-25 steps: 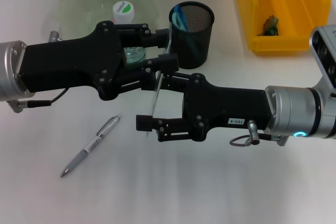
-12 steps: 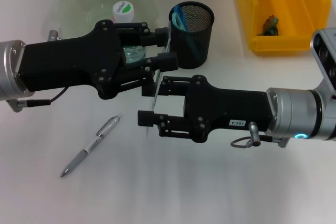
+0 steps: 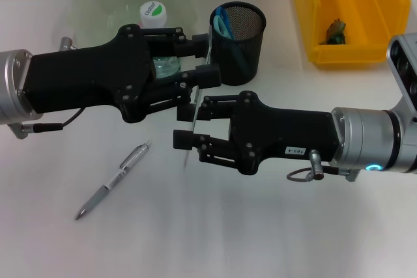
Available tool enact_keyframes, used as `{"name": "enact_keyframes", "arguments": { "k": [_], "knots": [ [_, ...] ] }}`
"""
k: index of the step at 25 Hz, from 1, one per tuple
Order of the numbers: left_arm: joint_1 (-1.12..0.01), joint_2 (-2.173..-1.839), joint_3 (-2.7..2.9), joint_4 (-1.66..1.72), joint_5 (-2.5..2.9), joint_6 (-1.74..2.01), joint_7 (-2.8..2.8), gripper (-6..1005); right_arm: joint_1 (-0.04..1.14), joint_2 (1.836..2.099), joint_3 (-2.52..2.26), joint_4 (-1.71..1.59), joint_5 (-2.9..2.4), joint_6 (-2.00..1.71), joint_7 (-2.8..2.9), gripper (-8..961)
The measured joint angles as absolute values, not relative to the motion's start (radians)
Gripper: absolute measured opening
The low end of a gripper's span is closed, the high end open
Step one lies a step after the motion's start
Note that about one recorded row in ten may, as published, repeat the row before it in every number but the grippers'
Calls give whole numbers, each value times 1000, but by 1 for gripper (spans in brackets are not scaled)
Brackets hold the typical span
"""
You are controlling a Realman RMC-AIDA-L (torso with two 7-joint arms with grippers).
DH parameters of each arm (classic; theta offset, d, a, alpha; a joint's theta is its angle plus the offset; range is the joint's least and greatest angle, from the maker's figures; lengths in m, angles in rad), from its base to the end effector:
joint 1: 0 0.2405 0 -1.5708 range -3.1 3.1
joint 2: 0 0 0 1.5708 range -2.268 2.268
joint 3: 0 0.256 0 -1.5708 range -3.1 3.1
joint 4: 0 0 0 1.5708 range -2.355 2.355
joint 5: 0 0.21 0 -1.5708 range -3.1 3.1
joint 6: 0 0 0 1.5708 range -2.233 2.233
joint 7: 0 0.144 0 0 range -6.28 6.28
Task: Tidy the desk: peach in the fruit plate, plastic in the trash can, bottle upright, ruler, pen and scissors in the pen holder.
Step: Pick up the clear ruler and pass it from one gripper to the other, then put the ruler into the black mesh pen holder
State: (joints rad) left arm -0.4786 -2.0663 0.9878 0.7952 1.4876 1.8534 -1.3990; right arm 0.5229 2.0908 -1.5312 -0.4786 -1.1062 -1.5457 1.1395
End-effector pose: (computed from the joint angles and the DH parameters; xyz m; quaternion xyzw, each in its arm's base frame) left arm -0.1832 0.3021 0.0276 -0.9063 -0.0686 -0.4169 0.0055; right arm 0.1798 0.2890 -0.0724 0.9054 -0.1226 -0.4065 0.0067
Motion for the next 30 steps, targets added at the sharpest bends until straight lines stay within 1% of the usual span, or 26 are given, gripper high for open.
{"name": "enact_keyframes", "arguments": {
  "k": [4,25,30],
  "knots": [
    [-479,-2066,988,799,1490,1853,-1399,512,523,2091,-1531,-478,-1106,-1546,1139,398],
    [-482,-2066,982,804,1490,1870,-1414,530,526,2091,-1531,-479,-1103,-1544,1137,396],
    [-481,-2066,979,804,1489,1868,-1413,731,520,2091,-1531,-478,-1103,-1536,1137,395]
  ]
}}
